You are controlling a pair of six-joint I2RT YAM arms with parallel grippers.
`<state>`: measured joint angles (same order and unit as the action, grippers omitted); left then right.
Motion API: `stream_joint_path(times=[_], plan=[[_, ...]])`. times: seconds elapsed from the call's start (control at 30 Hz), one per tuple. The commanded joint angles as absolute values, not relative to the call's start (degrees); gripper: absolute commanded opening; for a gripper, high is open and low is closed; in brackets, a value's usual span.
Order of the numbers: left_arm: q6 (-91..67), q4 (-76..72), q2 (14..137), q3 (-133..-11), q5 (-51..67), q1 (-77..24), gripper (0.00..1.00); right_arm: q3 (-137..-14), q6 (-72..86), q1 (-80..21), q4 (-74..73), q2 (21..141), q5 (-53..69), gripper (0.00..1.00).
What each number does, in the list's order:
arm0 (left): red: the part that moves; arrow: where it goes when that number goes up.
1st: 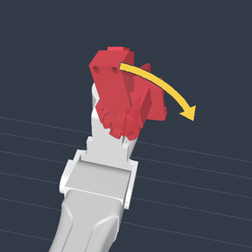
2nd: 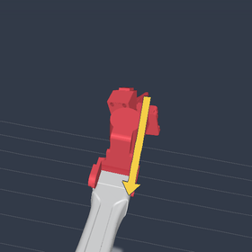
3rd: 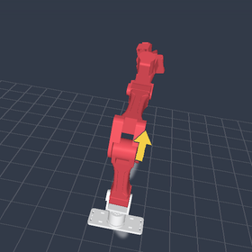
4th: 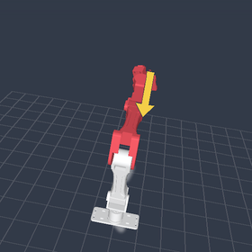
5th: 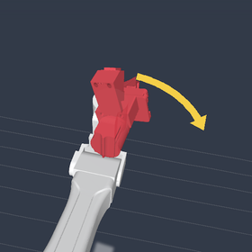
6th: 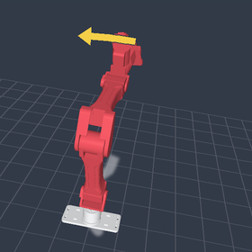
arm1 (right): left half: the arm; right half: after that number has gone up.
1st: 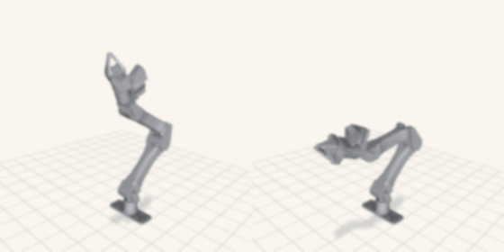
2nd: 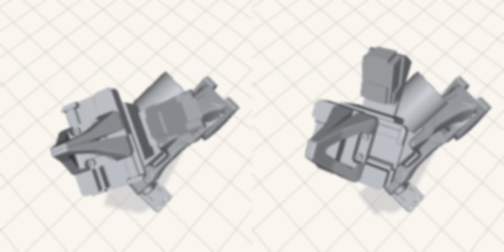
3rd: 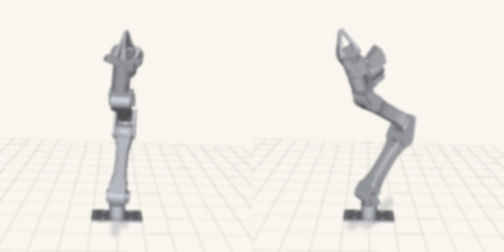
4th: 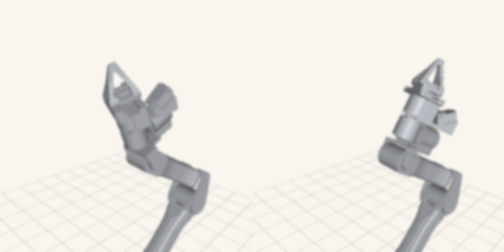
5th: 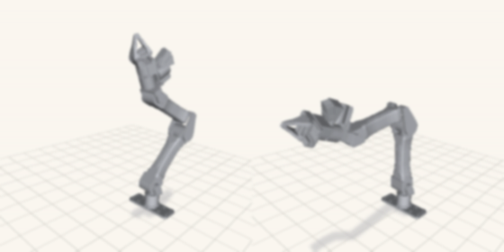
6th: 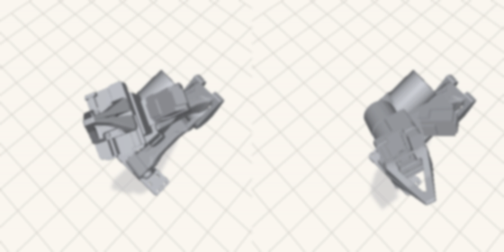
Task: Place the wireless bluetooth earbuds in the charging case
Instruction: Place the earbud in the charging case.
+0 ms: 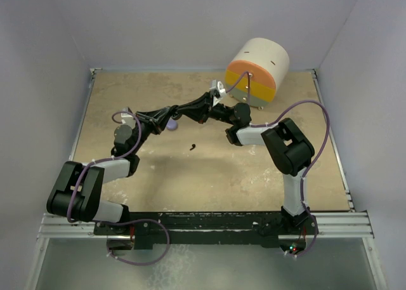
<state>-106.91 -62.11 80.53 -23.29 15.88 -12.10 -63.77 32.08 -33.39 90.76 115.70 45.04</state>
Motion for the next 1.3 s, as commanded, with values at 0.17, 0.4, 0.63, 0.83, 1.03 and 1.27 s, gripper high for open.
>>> stream_joint_path(times=[0.17,0.4,0.63,0.83,1.03,1.27], plan=[[-106.3,-65.8,79.9,-25.9,16.5,-12.9,0.0,-66.1,32.5,-33.8,137.6,114.2,46.3,0.0],[-106.5,-65.9,79.2,-25.4,16.4,-13.0,0.0,-65.9,32.2,-33.8,137.5,114.5,46.5,0.0],[-107.0,-66.2,78.8,-25.8,16.2,-13.0,0.0,-64.9,31.7,-33.8,137.6,114.3,46.7,0.0],[-107.3,-66.1,78.0,-25.6,16.2,-13.0,0.0,-64.4,31.3,-33.8,137.6,114.3,46.6,0.0],[-108.1,-66.9,77.6,-25.3,16.3,-13.0,0.0,-64.6,31.3,-33.8,137.6,114.4,46.4,0.0],[-109.3,-68.1,77.8,-25.2,15.4,-13.0,0.0,-63.3,30.8,-33.7,137.6,113.6,45.9,0.0]])
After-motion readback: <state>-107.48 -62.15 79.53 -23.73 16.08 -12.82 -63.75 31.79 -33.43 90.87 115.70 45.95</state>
